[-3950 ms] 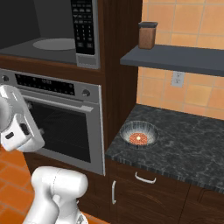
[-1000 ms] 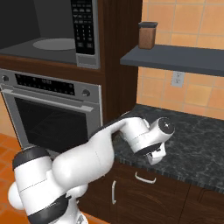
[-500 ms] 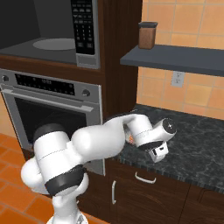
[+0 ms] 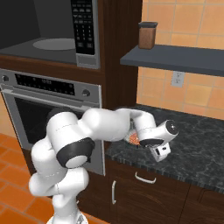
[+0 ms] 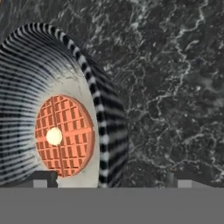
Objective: Open the microwave, place the bowl with waffle inside the microwave, then close the microwave door and turn it on.
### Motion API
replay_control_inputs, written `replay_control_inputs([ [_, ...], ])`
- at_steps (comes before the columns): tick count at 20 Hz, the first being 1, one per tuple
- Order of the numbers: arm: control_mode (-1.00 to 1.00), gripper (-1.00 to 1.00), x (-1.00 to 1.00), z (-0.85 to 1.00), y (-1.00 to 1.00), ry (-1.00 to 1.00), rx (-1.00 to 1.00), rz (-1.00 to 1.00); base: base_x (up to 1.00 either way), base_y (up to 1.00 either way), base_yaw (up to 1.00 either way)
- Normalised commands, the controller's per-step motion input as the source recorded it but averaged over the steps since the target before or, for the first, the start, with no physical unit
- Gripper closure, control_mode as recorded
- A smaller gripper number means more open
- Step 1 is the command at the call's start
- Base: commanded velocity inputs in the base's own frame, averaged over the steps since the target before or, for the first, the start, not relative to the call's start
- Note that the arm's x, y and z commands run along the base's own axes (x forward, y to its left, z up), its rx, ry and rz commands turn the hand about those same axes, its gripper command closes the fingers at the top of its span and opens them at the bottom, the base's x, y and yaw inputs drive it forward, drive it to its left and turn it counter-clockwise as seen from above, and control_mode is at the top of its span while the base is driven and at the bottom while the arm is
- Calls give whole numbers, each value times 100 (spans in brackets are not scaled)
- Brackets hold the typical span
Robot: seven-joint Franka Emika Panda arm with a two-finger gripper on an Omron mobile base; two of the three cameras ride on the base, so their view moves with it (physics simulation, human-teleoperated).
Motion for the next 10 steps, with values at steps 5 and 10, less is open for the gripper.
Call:
replay_control_inputs([
  [5, -100, -100, 4, -6, 11, 0, 0, 0, 0, 0, 0],
  [10, -100, -100, 18, -23, 37, 0, -10, 0, 0, 0, 0],
])
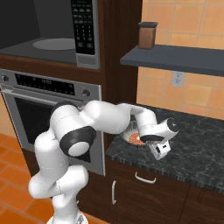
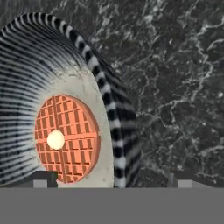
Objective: Open the microwave, place the bowl with waffle inside the microwave, then close the microwave door and turn it on.
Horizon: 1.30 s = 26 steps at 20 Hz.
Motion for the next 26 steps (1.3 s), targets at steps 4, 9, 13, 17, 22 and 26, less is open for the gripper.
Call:
replay_control_inputs([
  [4, -100, -100, 16, -45, 46, 0, -20, 0, 0, 0, 0],
  [9, -100, 100, 6, -41, 28, 0, -14, 0, 0, 0, 0],
  [13, -100, 100, 0, -24, 28, 0, -6, 0, 0, 0, 0],
  [17, -100, 100, 0, -20, 40, 0, -4, 0, 0, 0, 0],
  [22, -100, 100, -32, 8, 14, -8, 2, -7, 0, 0, 0],
  [26, -100, 100, -97, 40, 3, -18, 2, -22, 0, 0, 0],
])
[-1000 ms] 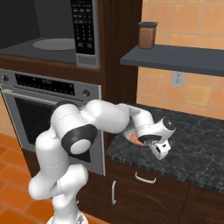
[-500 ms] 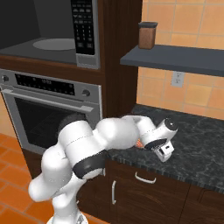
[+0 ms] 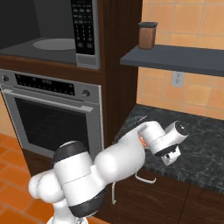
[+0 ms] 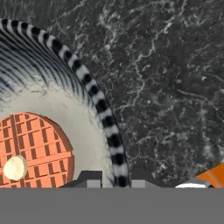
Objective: Open the microwave, place the bowl with waffle inside the microwave, then close the microwave door and turn it on.
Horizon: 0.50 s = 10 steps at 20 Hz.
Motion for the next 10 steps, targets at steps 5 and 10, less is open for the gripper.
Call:
replay_control_inputs([
  [5, -100, 100, -100, 50, 38, -7, -1, -36, 0, 0, 0],
  [10, -100, 100, -100, 27, 84, -8, -7, -42, 0, 0, 0],
])
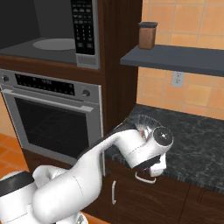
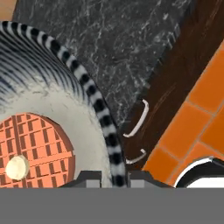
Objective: Open the microwave, place the bowl with waffle inside the microwave, then close the microwave door and turn it on.
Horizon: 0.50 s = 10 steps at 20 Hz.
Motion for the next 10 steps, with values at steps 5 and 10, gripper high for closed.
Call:
replay_control_inputs([
  [5, -100, 100, -95, 35, 89, -34, -1, -36, 0, 0, 0],
  [10, -100, 100, -69, 67, 86, -37, -6, -32, 0, 0, 0],
])
